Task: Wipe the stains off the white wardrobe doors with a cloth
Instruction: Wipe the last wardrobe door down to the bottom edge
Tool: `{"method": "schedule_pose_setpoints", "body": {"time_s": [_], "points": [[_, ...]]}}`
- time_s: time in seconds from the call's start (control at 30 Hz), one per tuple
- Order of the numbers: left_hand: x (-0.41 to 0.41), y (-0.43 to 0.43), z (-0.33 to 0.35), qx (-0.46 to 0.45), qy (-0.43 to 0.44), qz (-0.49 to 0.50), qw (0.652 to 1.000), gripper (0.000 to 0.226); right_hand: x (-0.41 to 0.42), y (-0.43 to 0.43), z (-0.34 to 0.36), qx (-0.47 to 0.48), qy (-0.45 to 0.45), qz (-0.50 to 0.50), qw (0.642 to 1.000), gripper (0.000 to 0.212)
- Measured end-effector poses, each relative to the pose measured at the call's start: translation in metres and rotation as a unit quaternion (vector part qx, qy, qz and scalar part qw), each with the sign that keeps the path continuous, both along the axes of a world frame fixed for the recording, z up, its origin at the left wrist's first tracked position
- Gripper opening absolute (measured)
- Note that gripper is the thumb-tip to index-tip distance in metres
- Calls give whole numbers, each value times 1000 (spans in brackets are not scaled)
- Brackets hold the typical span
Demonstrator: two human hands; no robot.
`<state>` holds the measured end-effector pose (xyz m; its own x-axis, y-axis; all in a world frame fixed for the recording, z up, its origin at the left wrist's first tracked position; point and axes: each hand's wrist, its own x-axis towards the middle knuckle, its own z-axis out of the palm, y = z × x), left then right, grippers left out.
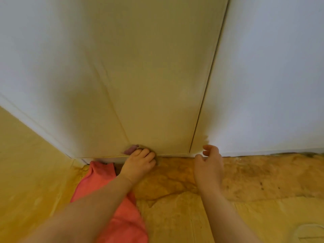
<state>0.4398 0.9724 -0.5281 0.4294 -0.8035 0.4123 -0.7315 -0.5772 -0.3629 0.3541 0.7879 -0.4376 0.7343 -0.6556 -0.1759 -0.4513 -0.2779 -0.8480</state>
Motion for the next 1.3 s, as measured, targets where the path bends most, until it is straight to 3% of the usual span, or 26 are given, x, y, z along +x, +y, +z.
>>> {"method": "schedule_pose_setpoints", "body": {"time_s": [0.17,0.27,0.37,0.47,0.53,0.63,0.7,0.8,0.93,1.0,1.17,1.23,1.3], "points": [[2,44,23,-63,-8,60,996,22,6,33,6,7,-13,44,999,33],[8,39,55,-155,-74,20,985,19,7,39,11,-2,-25,49,998,32],[19,19,127,-277,-163,-41,946,17,9,34,17,-11,-33,46,998,32],[28,2,177,-399,-182,2,899,18,12,33,20,-18,-35,39,998,33],[21,7,150,-370,-186,28,910,25,10,36,24,-22,-35,43,998,33],[4,32,64,-246,-102,73,961,28,6,43,27,-29,-33,52,998,33],[2,45,46,-225,-61,106,967,27,4,47,31,-36,-42,57,997,33],[8,35,90,-278,-92,87,952,22,7,50,37,-39,-49,66,996,32],[30,12,190,-401,-222,35,888,18,16,57,44,-26,-80,77,994,33],[34,7,194,-440,-237,37,865,23,21,62,47,-21,-92,78,992,34],[20,18,123,-342,-194,49,918,14,27,69,61,-43,-133,86,986,34],[23,17,145,-361,-199,48,910,10,30,70,71,-68,-164,89,980,36],[27,13,189,-418,-216,53,881,15,32,72,85,-138,-219,75,963,38]]}}
